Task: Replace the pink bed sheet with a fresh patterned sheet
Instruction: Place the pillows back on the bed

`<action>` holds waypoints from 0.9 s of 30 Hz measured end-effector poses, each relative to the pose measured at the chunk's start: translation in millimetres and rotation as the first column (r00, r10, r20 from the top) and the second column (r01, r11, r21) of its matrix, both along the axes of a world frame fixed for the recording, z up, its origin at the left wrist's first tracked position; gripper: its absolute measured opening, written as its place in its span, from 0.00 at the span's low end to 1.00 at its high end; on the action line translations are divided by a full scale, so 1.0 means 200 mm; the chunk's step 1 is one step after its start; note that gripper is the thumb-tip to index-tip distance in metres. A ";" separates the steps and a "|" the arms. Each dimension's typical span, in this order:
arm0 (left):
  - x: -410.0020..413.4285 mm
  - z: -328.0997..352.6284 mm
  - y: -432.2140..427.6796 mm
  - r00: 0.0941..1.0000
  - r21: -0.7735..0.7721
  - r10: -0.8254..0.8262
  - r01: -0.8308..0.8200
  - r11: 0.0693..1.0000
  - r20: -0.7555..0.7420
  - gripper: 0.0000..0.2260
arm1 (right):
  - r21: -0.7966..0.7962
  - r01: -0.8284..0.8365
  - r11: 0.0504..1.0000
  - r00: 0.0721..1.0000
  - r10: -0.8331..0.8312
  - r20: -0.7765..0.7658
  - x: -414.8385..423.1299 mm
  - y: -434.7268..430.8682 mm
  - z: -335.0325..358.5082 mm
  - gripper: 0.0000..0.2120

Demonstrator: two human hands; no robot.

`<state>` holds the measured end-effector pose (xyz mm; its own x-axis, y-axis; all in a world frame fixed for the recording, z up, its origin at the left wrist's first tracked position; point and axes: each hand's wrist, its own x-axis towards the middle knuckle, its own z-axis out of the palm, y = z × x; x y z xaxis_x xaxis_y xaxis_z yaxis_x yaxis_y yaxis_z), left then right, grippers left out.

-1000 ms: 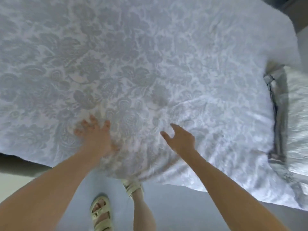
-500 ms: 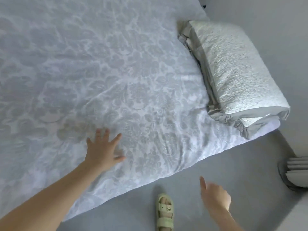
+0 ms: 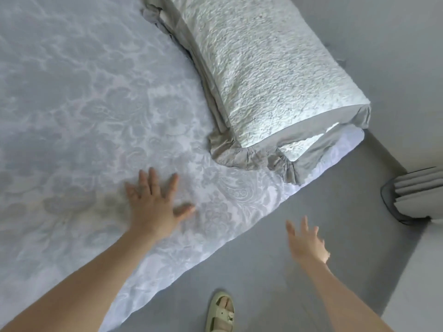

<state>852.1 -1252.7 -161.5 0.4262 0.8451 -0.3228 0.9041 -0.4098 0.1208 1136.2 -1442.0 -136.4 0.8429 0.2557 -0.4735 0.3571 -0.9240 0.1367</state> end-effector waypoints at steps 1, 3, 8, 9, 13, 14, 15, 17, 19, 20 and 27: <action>0.10 -0.01 -0.01 1.000 0.020 -0.022 0.022 1.000 0.013 0.46 | 0.028 -0.042 0.999 0.996 0.039 0.077 0.08 -0.03 0.04 0.31; 0.31 -0.02 -0.01 0.996 0.024 -0.089 0.088 0.996 0.018 0.45 | 0.162 -0.414 0.896 0.880 0.348 0.324 0.13 0.11 0.07 0.28; 0.67 -0.03 0.02 0.964 0.039 -0.264 0.263 0.964 0.023 0.41 | 0.156 -0.850 0.503 0.523 0.840 0.145 0.24 0.44 -0.04 0.30; 0.66 -0.03 0.03 0.953 0.046 -0.300 0.298 0.954 0.049 0.36 | 0.126 -0.792 0.598 0.608 0.792 0.062 0.30 0.40 -0.05 0.31; 0.68 0.22 0.15 0.960 0.058 -0.080 0.067 0.996 0.268 0.26 | -0.033 -0.671 0.741 0.741 0.671 -0.018 0.56 0.26 0.14 0.21; 0.69 0.30 0.20 0.957 0.045 0.019 -0.034 0.998 0.289 0.25 | -0.066 -0.645 0.761 0.761 0.648 0.028 0.62 0.29 0.23 0.18; 0.71 0.36 0.24 0.944 0.036 0.099 -0.116 0.993 0.313 0.23 | -0.085 -0.627 0.775 0.771 0.632 0.075 0.68 0.33 0.31 0.18; 0.75 0.44 0.34 0.897 -0.004 0.251 -0.268 0.963 0.363 0.18 | 0.003 -0.569 0.822 0.809 0.559 0.184 0.78 0.44 0.45 0.20; 0.80 0.50 0.44 0.832 -0.092 0.377 -0.374 0.923 0.406 0.16 | 0.227 -0.512 0.828 0.849 0.450 0.276 0.84 0.61 0.58 0.17; 0.83 0.52 0.48 0.797 -0.146 0.423 -0.401 0.904 0.432 0.15 | 0.306 -0.496 0.813 0.861 0.412 0.299 0.85 0.71 0.64 0.16; 1.12 0.61 0.81 0.619 -0.387 0.640 -0.509 0.769 0.456 0.26 | 0.416 -0.486 0.768 0.859 0.334 0.388 1.02 1.42 0.83 0.28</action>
